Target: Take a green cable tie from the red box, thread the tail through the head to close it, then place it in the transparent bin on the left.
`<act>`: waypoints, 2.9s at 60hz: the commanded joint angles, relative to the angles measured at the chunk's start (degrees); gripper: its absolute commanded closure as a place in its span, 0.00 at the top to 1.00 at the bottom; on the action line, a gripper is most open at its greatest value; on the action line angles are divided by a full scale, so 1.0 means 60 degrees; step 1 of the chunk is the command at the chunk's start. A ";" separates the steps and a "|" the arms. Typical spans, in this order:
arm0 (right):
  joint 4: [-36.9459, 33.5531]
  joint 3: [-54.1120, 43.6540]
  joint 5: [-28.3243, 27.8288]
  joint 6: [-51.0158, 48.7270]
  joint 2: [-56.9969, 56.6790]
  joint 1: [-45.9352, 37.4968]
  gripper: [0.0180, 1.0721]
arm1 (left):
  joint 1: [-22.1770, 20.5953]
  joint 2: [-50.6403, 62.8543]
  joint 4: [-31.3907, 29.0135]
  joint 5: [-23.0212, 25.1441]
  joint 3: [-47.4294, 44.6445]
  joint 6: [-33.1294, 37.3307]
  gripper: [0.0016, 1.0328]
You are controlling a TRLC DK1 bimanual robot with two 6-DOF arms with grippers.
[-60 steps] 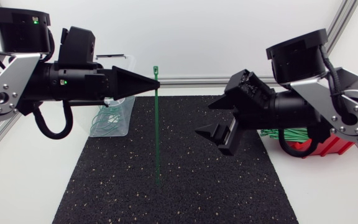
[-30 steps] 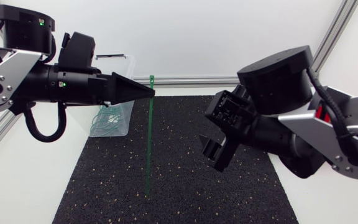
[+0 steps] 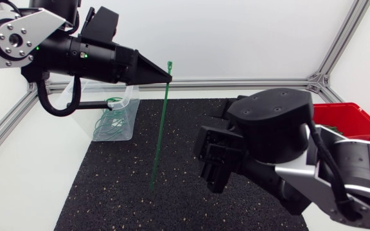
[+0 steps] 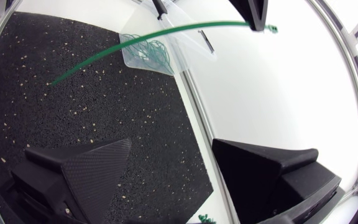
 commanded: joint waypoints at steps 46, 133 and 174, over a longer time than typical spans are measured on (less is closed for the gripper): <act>0.5538 -0.1231 -0.0341 -0.5694 0.2770 0.1014 0.87 | 0.0664 0.3597 -0.3377 0.0276 0.3887 -0.0311 0.03; 0.7252 -0.0557 -0.0268 -0.7115 0.5275 0.2640 0.42 | 0.0782 0.4886 -0.6058 0.1770 0.4927 0.1535 0.03; 0.7633 -0.0689 -0.0385 -0.7218 0.5509 0.3020 0.21 | 0.0855 0.4959 -0.6483 0.1800 0.4898 0.1666 0.03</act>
